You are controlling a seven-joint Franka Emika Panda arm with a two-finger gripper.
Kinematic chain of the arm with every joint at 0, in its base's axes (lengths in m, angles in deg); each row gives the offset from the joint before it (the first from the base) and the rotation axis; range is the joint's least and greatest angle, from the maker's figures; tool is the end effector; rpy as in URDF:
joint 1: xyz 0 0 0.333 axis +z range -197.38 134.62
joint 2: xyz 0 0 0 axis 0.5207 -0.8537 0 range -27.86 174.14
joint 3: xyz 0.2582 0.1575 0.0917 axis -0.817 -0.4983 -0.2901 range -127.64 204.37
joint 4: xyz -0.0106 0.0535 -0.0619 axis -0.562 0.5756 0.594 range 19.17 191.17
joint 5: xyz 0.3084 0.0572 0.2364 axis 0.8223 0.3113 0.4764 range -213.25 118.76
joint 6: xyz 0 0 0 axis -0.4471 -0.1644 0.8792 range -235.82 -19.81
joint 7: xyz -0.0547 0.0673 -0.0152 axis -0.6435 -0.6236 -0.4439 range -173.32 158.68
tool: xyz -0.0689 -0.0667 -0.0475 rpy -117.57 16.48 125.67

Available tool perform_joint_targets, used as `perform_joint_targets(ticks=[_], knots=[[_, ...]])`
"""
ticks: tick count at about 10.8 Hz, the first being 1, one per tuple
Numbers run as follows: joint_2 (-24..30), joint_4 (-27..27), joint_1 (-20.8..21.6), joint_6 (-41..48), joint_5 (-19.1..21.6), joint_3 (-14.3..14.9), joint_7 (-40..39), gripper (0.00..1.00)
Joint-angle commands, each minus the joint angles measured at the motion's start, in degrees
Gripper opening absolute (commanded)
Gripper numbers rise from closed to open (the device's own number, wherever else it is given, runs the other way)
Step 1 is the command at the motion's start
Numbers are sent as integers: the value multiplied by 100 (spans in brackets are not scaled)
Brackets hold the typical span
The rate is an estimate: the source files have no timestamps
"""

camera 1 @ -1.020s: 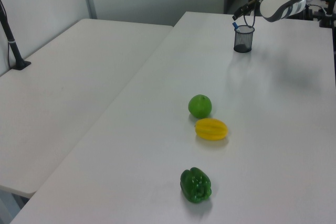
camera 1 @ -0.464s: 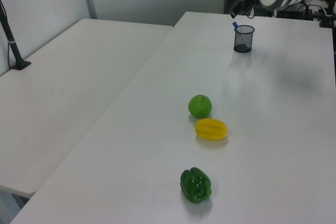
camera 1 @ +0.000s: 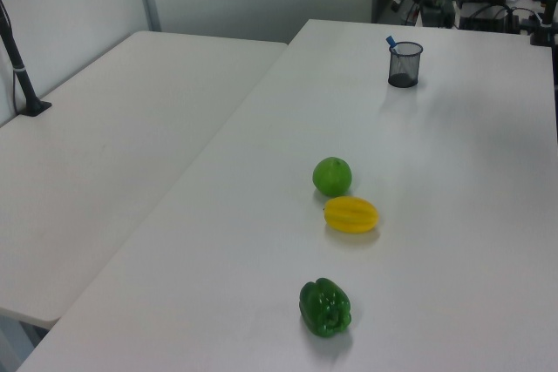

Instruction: Place marker

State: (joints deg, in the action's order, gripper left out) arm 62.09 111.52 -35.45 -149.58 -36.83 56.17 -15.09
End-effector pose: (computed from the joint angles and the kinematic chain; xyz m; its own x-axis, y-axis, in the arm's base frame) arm 0.6125 -0.2241 0.5295 0.8748 -0.2993 0.3811 -0.2979 -0.9524 -0.0642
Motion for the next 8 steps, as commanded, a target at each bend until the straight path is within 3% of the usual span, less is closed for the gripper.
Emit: perform_joint_targets(ticks=[1, 6, 8], knots=[[164, -860, 38, 1780, 101, -171, 195, 100], [664, -1091, 29, 2961, 127, -892, 1776, 100], [797, -1083, 29, 3216, -39, -1427, 2112, 100]])
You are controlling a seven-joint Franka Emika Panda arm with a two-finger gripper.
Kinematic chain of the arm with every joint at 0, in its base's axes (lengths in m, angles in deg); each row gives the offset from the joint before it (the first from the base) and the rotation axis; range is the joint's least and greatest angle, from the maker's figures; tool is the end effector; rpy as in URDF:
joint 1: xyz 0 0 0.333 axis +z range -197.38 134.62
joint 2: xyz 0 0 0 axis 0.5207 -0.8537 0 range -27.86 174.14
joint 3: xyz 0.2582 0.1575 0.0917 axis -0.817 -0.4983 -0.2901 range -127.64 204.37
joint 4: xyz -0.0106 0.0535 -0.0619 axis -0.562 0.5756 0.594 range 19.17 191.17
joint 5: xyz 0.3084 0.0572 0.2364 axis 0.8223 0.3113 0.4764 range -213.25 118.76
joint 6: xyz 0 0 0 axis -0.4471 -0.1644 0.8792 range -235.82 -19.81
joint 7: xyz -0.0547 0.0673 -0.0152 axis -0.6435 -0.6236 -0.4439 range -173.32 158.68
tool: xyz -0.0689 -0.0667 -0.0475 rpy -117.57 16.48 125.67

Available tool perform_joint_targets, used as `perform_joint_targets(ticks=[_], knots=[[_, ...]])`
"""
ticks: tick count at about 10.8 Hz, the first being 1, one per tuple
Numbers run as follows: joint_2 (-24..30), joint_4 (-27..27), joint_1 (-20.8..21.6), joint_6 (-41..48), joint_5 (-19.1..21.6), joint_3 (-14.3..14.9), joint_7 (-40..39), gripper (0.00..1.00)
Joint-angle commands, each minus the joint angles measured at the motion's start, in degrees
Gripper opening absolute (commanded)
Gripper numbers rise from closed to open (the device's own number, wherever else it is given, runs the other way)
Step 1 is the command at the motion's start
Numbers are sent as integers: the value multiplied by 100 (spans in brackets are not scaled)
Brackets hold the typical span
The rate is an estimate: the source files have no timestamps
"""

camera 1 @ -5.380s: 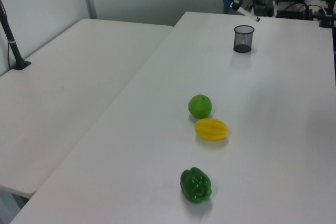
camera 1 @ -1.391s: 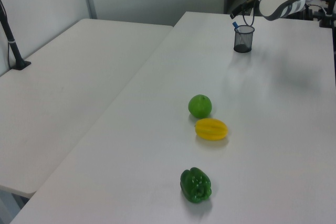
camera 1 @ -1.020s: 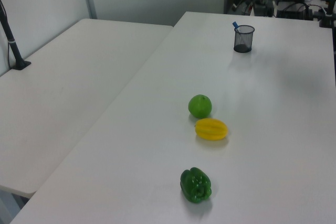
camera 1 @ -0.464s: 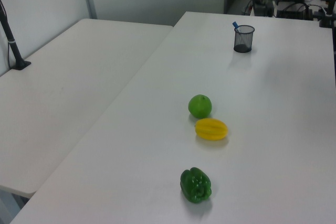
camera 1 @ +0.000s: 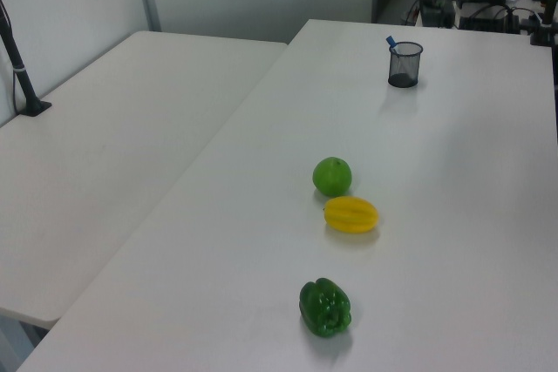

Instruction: Place marker

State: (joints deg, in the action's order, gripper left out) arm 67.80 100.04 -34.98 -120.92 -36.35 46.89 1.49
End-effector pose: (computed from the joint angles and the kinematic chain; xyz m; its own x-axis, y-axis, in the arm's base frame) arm 0.5918 -0.1051 0.6328 0.9137 -0.3811 0.1414 -0.3507 -0.9150 -0.1995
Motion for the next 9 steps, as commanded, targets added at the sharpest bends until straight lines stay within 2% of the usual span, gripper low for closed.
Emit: perform_joint_targets(ticks=[1, 3, 5, 6, 8, 9], knots=[[226, 57, -9, 543, -296, -728, 577, 100], [287, 109, 43, 615, -648, -1141, 806, 100], [392, 301, 253, 633, -798, -1152, 667, 100], [428, 416, 446, 589, -999, -1082, 544, 100], [480, 565, 658, 510, -1080, -942, 89, 100], [585, 732, 841, 344, -1072, -671, -341, 100]])
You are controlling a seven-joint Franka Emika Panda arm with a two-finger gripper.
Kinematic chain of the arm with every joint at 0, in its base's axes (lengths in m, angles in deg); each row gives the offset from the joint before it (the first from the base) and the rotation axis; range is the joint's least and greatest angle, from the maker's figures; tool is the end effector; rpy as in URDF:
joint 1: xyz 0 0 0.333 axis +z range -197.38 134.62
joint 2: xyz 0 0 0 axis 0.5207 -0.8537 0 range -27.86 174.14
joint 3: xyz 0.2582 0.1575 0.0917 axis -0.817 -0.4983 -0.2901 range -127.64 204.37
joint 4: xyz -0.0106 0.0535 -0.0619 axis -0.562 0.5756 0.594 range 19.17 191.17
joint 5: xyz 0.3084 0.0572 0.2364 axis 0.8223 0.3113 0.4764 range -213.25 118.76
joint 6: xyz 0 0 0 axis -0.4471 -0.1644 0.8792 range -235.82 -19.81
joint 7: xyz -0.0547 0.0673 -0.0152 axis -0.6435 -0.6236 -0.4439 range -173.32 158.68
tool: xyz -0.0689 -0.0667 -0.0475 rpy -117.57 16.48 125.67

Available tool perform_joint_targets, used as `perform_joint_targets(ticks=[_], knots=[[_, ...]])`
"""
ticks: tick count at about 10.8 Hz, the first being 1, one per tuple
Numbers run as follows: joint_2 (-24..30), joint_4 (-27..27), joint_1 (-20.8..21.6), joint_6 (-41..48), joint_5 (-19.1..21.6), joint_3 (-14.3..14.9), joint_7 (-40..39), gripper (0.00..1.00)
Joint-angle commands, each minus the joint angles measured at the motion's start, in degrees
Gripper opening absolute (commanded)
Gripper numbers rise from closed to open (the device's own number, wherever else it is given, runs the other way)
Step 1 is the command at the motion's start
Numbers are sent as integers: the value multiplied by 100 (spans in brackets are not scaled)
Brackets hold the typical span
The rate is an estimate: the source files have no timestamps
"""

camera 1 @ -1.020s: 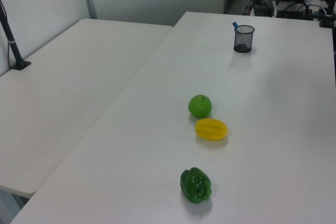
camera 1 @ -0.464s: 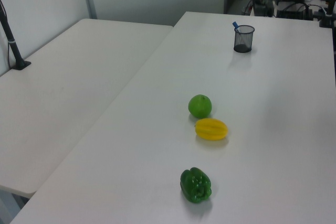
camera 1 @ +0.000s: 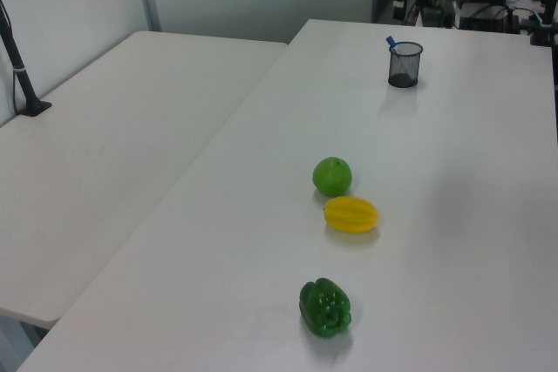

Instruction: Place marker

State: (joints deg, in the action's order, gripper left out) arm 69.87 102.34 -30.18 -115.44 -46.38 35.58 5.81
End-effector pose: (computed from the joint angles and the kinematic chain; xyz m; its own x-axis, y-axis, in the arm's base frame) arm 0.5792 0.0411 0.6232 0.9847 -0.1606 0.0672 -0.1586 -0.9868 -0.0340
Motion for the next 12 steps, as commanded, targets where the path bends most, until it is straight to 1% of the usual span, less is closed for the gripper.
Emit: perform_joint_targets(ticks=[1, 4, 5, 6, 12], knots=[[449, 616, 511, -345, -69, 629, -1037, 100], [511, 688, 530, -443, -34, 744, -1837, 100], [625, 723, 547, -443, 1, 788, -1866, 100], [791, 923, 565, -443, 1, 797, -1858, 100], [819, 881, 530, -100, 19, 797, -1620, 100]])
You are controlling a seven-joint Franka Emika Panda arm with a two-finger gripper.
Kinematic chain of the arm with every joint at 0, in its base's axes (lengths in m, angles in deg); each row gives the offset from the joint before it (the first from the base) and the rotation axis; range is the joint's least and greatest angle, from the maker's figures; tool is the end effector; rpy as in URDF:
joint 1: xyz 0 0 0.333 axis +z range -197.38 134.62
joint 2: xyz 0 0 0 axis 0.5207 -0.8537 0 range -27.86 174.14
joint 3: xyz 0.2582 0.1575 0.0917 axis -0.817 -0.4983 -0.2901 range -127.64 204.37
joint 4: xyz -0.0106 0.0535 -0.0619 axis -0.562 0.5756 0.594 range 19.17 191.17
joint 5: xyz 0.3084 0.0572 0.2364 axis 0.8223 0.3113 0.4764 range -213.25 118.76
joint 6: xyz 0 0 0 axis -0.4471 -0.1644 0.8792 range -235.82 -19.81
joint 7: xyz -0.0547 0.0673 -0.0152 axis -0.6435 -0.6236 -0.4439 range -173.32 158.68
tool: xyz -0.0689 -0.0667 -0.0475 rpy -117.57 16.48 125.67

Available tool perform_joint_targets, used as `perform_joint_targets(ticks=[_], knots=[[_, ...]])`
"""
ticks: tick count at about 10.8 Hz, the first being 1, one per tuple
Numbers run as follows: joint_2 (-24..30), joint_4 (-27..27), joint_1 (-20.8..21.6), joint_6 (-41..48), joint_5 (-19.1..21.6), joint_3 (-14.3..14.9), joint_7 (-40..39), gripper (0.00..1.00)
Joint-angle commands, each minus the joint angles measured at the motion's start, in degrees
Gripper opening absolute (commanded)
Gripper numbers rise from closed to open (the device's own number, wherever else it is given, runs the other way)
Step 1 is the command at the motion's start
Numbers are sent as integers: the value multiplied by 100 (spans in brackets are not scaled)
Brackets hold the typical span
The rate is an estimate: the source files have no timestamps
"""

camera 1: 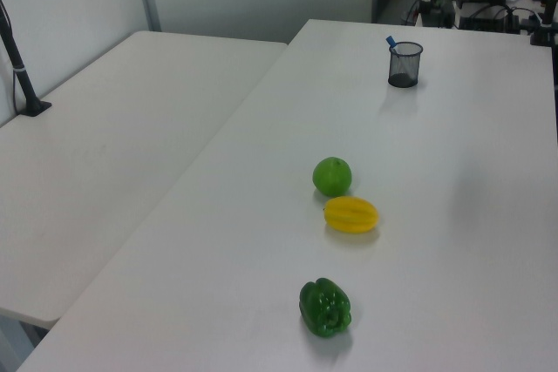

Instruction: Place marker

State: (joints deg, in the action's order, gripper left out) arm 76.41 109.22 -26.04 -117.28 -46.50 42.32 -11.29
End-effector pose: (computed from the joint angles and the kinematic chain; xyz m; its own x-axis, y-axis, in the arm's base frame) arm 0.5475 0.0135 0.6327 0.9908 0.0914 0.1000 0.0929 -0.9956 -0.0100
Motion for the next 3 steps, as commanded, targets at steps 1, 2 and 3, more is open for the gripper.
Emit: perform_joint_targets(ticks=[1, 2, 3], knots=[[157, 184, 116, 58, 31, 123, 90, 100], [157, 192, 116, 75, 31, 123, 107, 100], [157, 192, 125, 84, 31, 123, 107, 100]])
